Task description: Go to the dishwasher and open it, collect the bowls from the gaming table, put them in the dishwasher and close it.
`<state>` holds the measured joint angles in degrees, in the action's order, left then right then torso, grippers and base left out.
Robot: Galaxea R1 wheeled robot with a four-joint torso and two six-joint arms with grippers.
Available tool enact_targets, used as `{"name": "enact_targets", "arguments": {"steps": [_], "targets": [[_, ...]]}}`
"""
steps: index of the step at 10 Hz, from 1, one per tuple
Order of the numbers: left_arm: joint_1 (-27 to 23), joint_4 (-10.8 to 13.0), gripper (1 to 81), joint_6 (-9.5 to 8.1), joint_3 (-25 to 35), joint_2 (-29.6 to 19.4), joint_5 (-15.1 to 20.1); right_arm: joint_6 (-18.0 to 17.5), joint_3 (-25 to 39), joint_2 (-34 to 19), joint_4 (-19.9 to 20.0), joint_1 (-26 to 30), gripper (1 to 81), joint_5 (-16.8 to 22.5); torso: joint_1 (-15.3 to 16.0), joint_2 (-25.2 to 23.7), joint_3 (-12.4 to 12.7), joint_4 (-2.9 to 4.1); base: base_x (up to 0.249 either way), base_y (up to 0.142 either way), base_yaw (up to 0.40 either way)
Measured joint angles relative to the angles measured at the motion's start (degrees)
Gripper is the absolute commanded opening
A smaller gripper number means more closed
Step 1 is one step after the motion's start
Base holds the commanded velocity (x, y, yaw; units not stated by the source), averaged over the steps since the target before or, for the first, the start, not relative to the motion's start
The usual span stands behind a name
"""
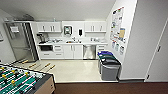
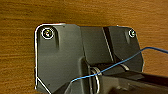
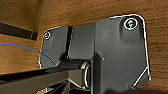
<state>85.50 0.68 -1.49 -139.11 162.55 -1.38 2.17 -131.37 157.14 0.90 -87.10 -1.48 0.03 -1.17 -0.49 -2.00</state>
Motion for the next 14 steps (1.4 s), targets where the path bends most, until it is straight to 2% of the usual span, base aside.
{"name": "enact_targets", "arguments": {"steps": [14], "targets": [[-0.06,0.02,81.1,0.00,-0.04,0.16,-0.05,0.06,1.13,-0.16,-0.05,0.11,81.1,0.11,0.05,0.00,0.00,-0.02,0.262,0.000,0.000]]}}
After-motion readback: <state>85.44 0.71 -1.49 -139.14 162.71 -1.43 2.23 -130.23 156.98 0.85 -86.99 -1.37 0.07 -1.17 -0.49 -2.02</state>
